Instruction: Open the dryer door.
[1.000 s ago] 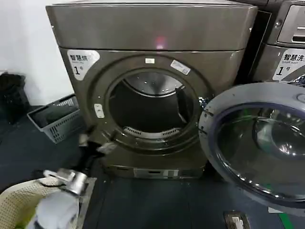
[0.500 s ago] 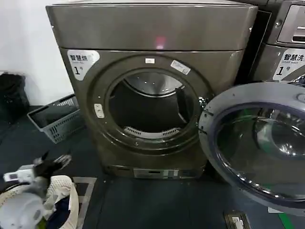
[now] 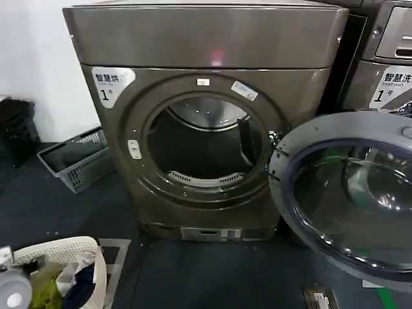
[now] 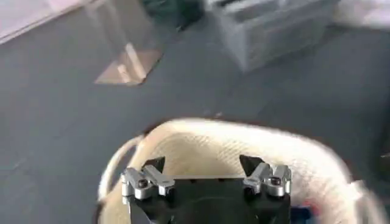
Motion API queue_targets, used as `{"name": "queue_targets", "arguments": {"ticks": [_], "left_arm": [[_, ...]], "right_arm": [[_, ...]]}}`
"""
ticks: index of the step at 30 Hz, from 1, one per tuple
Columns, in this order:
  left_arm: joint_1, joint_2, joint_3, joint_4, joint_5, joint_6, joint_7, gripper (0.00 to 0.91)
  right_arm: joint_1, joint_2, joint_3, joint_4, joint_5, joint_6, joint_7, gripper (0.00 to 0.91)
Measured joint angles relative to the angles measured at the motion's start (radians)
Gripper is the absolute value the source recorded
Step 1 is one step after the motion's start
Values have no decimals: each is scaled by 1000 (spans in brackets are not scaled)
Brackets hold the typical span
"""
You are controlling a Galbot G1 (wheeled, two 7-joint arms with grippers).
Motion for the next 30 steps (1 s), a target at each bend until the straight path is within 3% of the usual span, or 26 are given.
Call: {"name": "queue_targets", "arguments": {"ticks": [4, 13, 30], "left_arm": [[-2, 17, -28, 15, -217, 89, -108, 907], [9, 51, -74, 31, -556, 97, -186, 907], [-4, 50, -76, 28, -675, 97, -207, 907]], "right_arm": [[-3, -1, 1, -8, 0, 10, 1, 907], [1, 1, 0, -5, 0, 17, 0, 907], [-4, 7, 6, -43, 2, 24, 27, 907]]}}
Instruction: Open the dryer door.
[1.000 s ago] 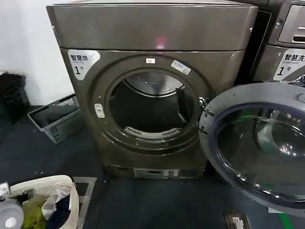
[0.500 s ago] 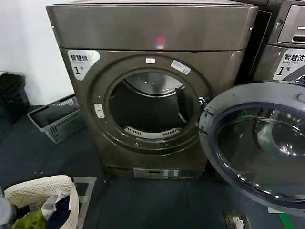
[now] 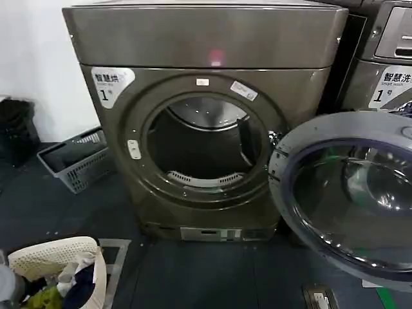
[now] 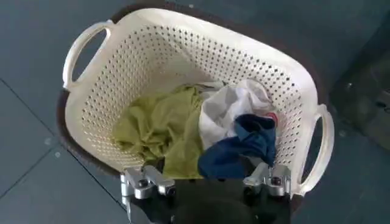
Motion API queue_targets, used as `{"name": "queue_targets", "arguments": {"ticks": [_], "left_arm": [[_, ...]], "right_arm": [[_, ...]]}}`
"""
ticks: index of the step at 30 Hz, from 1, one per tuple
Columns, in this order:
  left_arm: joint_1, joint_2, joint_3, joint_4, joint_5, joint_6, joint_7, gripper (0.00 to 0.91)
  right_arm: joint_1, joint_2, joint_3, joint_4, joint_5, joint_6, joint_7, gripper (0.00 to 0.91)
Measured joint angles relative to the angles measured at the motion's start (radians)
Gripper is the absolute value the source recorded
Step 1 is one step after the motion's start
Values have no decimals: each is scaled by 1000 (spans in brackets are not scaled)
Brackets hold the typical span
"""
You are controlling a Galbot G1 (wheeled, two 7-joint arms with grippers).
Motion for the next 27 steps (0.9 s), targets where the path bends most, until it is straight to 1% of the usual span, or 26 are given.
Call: {"name": "queue_targets", "arguments": {"ticks": [9, 14, 27], "left_arm": [[-1, 1, 0, 3, -22, 0, 0, 907], [3, 1, 1, 3, -22, 0, 0, 907], [0, 4, 3, 11, -18, 0, 2, 907]], "right_arm": [[0, 1, 4, -7, 3, 4, 10, 907], [7, 2, 15, -10, 22, -5, 26, 907], [4, 4, 12, -12, 23, -6, 18, 907]]}}
